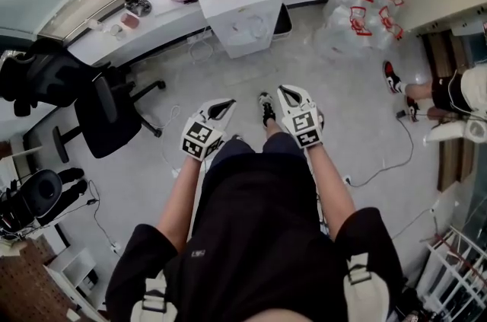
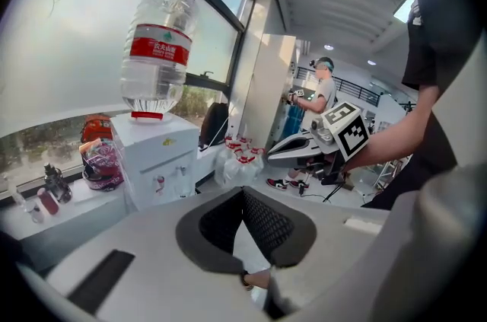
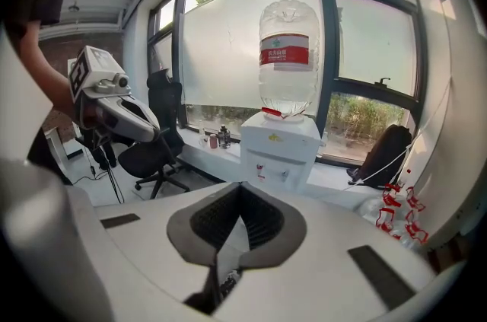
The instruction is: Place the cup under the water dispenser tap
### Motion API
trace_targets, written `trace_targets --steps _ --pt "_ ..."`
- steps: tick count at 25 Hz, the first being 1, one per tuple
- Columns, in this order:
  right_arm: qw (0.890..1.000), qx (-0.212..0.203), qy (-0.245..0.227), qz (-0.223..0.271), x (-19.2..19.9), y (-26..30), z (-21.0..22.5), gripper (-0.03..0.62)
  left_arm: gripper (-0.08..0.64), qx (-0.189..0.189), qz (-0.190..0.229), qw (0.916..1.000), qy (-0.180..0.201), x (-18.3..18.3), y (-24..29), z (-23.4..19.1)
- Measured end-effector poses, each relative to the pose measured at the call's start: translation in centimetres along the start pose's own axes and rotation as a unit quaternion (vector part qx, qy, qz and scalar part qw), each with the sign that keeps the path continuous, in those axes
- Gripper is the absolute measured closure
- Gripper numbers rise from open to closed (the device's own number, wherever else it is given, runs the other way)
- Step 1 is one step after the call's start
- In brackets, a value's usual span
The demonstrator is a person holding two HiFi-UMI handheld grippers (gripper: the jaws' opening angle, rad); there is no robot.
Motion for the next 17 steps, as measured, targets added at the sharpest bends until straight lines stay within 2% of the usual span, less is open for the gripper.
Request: trace_targets --steps 17 --pt "0.999 0.032 -0.014 0.018 -1.7 -5.5 -7.0 0.598 0.561 0.012 0.02 0.9997 0.012 2.1 -7.1 2.2"
Point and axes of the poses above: the fingertips, and each gripper's own axes: y forward along the fingers, z to its right, x out of its underside, the point moved 9 cm from there along -y, backward along the fingers, and after that the axes turned 9 degrees about z, right-handed, at the moved point
